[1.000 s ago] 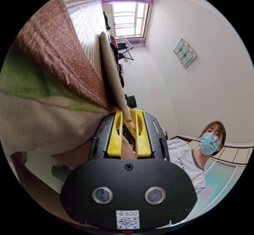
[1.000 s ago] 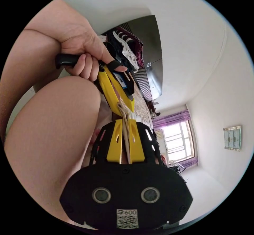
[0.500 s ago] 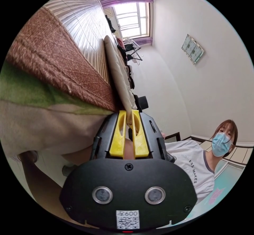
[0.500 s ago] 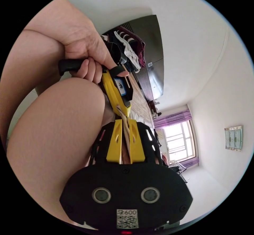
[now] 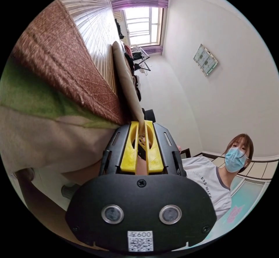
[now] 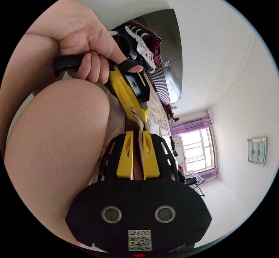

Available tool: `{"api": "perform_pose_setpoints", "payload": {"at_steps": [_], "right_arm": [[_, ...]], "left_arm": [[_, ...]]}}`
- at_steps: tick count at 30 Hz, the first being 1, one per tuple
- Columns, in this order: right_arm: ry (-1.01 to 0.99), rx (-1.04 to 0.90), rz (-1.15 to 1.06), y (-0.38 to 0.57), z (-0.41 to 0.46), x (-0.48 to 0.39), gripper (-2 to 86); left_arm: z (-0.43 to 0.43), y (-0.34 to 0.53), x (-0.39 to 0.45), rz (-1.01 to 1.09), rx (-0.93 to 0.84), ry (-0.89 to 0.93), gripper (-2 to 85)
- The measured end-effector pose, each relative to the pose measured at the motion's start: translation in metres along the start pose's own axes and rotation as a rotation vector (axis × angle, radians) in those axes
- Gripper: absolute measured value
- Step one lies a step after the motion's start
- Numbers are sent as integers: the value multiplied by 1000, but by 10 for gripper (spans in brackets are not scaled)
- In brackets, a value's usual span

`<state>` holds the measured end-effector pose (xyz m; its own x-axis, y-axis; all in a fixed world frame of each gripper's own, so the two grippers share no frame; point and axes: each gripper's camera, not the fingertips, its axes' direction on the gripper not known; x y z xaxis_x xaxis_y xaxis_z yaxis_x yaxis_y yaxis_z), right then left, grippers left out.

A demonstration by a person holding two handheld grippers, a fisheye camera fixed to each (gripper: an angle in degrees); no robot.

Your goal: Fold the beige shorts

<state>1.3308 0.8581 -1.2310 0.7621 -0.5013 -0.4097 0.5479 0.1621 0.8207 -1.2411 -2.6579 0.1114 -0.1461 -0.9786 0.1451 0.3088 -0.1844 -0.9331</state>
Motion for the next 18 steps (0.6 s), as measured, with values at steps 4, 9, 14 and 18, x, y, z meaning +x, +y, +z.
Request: {"api": "perform_pose_setpoints", "payload": {"at_steps": [4, 9, 14, 18], "right_arm": [[-56, -68, 90, -12, 41, 48, -7], [-206, -152, 260, 1, 108, 144, -8], [25, -284, 9, 34, 164, 125, -8], [6, -349, 118, 112, 194, 189, -9]], "left_arm": [[-13, 3, -6, 16, 14, 5, 20], [-31, 8, -24, 19, 42, 18, 20], [-50, 13, -42, 32, 93, 20, 19], [-72, 23, -69, 12, 172, 9, 19]]}}
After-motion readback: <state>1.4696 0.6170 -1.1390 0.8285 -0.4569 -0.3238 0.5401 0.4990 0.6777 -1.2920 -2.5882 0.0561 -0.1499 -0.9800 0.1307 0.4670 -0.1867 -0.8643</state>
